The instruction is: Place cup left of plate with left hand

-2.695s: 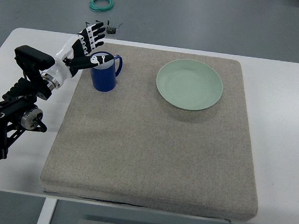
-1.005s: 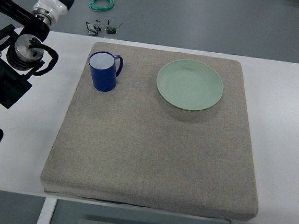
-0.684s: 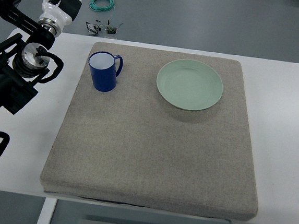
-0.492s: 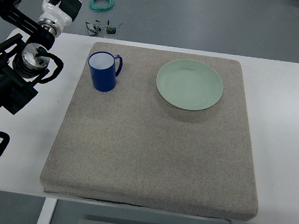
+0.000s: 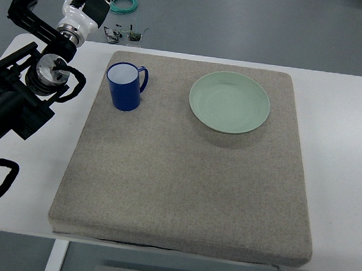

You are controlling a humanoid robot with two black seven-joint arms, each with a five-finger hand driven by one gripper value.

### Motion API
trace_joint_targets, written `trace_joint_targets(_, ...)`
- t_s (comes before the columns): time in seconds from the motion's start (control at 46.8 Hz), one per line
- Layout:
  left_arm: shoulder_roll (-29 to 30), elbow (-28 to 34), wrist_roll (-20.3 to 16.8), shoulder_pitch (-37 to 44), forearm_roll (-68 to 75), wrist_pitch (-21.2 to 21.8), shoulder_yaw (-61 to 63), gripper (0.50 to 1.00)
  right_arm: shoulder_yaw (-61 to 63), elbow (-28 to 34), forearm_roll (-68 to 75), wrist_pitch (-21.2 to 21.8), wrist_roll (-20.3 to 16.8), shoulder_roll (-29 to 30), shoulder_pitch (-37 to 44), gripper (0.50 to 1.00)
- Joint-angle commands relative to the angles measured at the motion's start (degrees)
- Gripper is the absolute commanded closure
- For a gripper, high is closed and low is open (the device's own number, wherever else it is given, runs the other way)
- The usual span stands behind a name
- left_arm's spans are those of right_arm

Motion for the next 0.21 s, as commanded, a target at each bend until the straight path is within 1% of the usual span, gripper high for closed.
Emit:
trace_joint_targets(0.0,-0.2,0.0,0.0,-0.1,0.0,0.1,0.0,0.506,0.0,0.0,0.0,0.0,0.0,0.0,0.0,0.566)
trace_joint_targets(0.193,0.1,0.1,0.0,-0.2,0.0,0.1,0.0,0.506,0.0,0.0,0.0,0.0,0.0,0.0,0.0,0.566)
